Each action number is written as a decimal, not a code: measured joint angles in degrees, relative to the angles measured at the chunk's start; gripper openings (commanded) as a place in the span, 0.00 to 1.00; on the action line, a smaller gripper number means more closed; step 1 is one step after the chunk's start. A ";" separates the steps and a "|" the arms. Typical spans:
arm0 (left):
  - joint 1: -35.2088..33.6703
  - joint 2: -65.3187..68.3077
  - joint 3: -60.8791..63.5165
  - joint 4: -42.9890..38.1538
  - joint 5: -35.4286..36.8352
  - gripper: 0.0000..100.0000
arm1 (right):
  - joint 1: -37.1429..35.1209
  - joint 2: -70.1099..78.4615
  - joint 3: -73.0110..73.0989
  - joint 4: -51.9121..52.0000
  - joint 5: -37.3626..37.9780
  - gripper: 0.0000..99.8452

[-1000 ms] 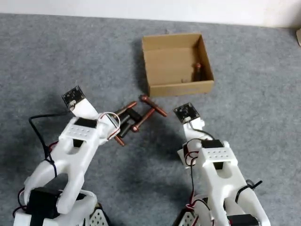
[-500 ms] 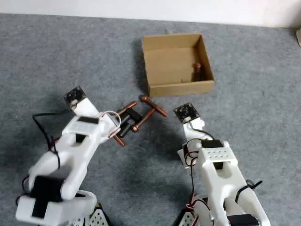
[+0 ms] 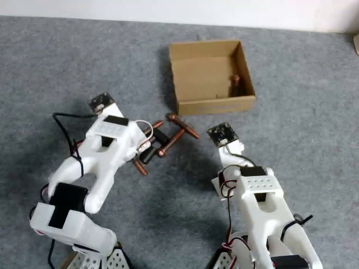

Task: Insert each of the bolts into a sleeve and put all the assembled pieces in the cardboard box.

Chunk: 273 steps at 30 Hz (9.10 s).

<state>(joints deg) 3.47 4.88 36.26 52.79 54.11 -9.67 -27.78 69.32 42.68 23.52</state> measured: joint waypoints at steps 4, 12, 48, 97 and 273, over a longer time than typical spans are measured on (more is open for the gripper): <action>1.05 0.00 0.00 0.00 -4.04 0.00 | 0.00 0.00 0.00 0.00 0.00 0.01; 1.67 -11.16 1.67 2.99 -16.88 0.00 | 0.00 0.00 0.00 0.00 0.00 0.01; 17.76 -91.34 50.20 -40.53 -26.81 0.00 | -27.52 -76.57 22.68 -2.11 -8.18 0.01; 18.73 -103.30 55.56 -41.05 -15.47 0.00 | -21.89 -76.75 26.20 -9.58 -8.97 0.01; 2.73 -56.35 41.49 -40.44 -10.99 0.01 | -15.91 -54.51 4.66 -6.42 -2.81 0.00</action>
<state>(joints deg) 6.20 -51.47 77.76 12.35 43.12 -25.58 -82.29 73.98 36.26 20.70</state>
